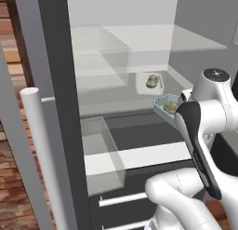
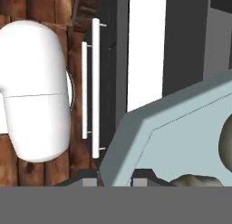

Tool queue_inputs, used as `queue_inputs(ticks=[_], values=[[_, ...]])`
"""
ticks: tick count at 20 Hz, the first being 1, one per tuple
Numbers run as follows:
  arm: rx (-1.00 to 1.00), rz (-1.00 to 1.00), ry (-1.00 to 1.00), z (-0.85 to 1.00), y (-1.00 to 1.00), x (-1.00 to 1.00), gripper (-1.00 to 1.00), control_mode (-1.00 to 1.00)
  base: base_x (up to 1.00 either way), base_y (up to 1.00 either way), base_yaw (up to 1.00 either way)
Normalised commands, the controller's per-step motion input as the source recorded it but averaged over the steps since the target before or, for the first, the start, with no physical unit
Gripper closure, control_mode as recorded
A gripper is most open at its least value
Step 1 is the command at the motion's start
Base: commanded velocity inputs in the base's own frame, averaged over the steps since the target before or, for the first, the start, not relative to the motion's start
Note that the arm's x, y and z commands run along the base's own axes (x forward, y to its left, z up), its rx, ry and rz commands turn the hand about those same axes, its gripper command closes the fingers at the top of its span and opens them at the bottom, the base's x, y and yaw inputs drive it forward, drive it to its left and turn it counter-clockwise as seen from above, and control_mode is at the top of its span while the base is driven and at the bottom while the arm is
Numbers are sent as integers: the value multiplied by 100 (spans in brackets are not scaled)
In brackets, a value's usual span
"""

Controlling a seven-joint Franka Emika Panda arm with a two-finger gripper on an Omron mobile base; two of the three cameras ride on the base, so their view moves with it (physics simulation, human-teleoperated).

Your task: Place two dumplings into each of the tupperware containers and then place the containers in the fridge.

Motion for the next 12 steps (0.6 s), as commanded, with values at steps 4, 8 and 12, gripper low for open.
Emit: queue_inputs(ticks=[4,8,12], values=[[0,0,0,0,0,0,100,100,23,11,-26],[0,0,0,0,0,0,100,100,30,17,-16],[0,0,0,0,0,0,100,100,42,8,-1]])
